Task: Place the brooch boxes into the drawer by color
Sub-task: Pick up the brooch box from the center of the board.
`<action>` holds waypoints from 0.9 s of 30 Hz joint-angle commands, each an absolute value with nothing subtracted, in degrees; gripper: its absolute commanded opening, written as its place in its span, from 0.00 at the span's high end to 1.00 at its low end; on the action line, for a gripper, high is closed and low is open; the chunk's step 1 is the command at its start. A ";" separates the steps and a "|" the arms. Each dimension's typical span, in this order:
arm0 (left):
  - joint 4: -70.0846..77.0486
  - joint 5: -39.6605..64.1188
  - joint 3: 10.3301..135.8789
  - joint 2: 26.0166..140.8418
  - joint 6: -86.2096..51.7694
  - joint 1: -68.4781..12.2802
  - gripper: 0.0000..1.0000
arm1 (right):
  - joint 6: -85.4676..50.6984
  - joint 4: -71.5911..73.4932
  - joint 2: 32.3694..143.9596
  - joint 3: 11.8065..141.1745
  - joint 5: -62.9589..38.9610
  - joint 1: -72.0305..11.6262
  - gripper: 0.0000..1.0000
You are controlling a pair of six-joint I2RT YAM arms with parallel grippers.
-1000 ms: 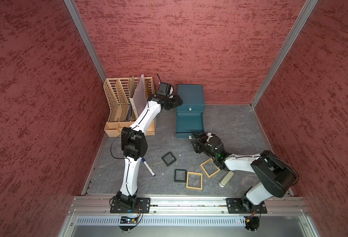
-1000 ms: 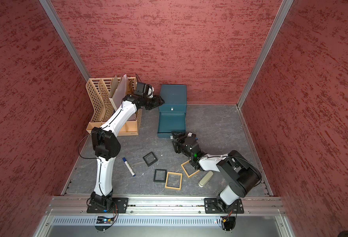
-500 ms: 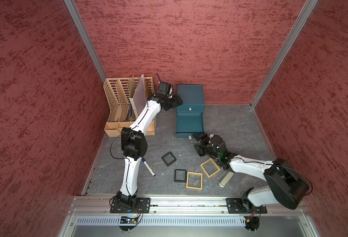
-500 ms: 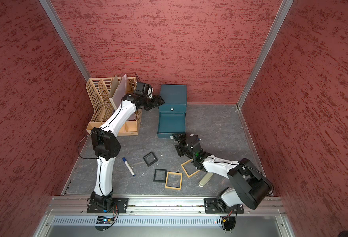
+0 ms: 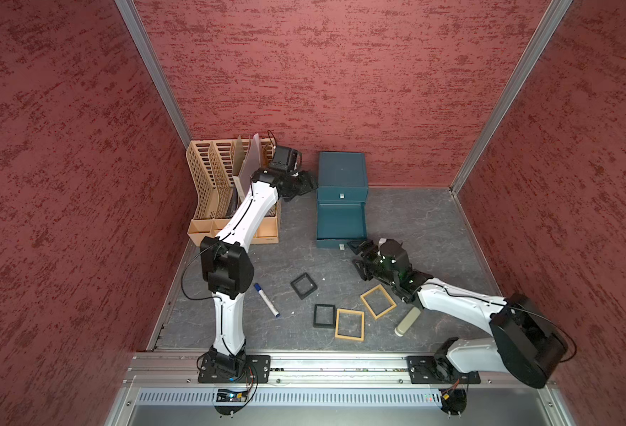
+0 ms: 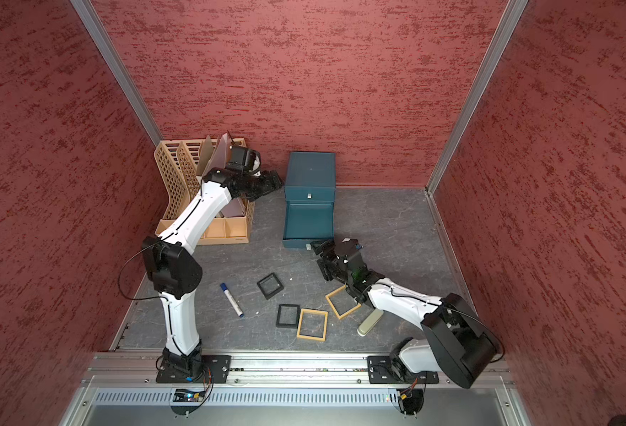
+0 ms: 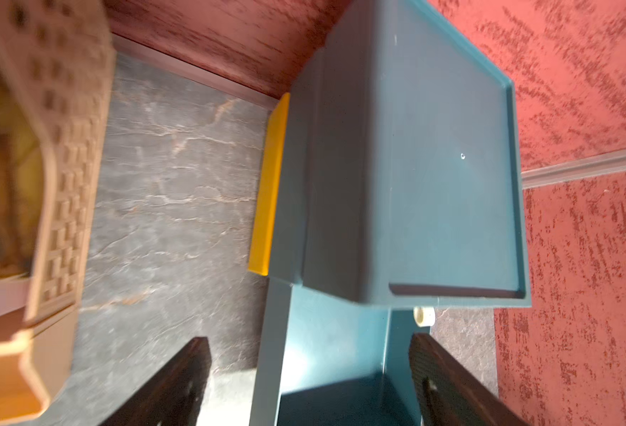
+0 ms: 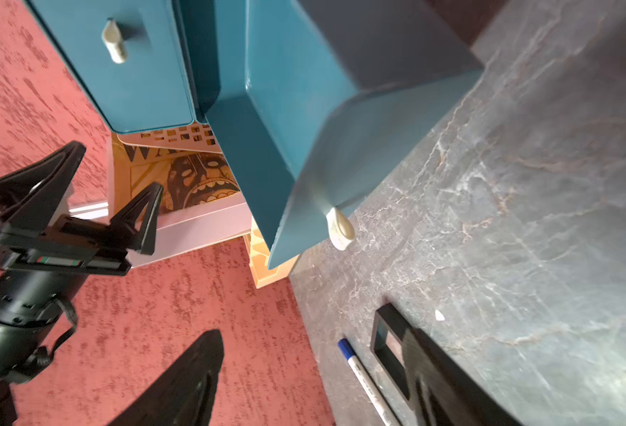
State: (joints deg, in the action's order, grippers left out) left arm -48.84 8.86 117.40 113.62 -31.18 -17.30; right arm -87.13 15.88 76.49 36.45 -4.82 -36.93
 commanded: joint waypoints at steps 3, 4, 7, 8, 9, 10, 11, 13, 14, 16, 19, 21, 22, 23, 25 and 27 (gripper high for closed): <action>-55.01 4.82 111.09 106.70 -34.98 -18.02 0.13 | -77.97 1.34 72.44 41.11 -2.97 -37.09 0.18; -56.33 3.70 109.43 105.49 -35.53 -18.50 0.13 | -76.78 -0.99 71.95 41.91 -2.69 -37.09 0.18; -58.36 0.54 101.14 100.55 -38.58 -20.41 0.14 | -73.58 -6.32 70.14 43.44 -1.45 -36.94 0.17; -58.95 -0.11 98.10 98.73 -40.15 -20.93 0.14 | -72.74 -7.19 69.50 43.46 -1.18 -36.91 0.18; -58.90 -0.27 95.01 96.78 -41.31 -21.30 0.15 | -71.77 -7.95 68.90 43.54 -0.98 -36.76 0.17; -58.73 -0.02 92.58 95.18 -42.10 -21.52 0.15 | -70.87 -8.80 68.48 43.74 -0.74 -36.74 0.18; -58.96 0.14 90.17 93.41 -43.09 -21.83 0.15 | -69.65 -9.62 67.98 44.00 -0.61 -36.65 0.18; -59.81 0.71 86.66 90.63 -44.76 -22.61 0.15 | -67.81 -10.74 67.46 44.49 -0.93 -36.31 0.18; -60.81 0.50 85.19 89.50 -45.51 -23.48 0.15 | -66.91 -10.81 67.19 44.52 -1.41 -36.13 0.18; -62.72 -0.39 82.58 87.51 -47.43 -25.32 0.13 | -65.52 -10.54 66.52 44.30 -2.04 -35.85 0.20; -63.33 -0.20 77.35 85.00 -51.40 -28.94 0.00 | -64.63 -10.11 65.25 43.62 -3.24 -35.11 0.23; -62.81 0.33 73.98 83.93 -54.33 -30.83 0.00 | -63.82 -10.48 64.87 43.51 -4.35 -34.42 0.23; -62.39 0.35 72.65 83.47 -55.54 -31.59 0.00 | -63.47 -10.70 64.71 43.51 -4.71 -33.99 0.23; -61.21 0.71 70.99 83.12 -56.75 -32.41 0.00 | -63.16 -10.72 64.60 43.38 -5.23 -33.42 0.23; -58.91 1.65 68.42 83.25 -58.56 -33.66 0.00 | -62.93 -10.55 64.51 43.03 -6.24 -32.57 0.23; -57.80 1.69 67.29 84.98 -59.69 -34.79 0.00 | -62.97 -10.28 64.60 42.74 -7.40 -31.48 0.23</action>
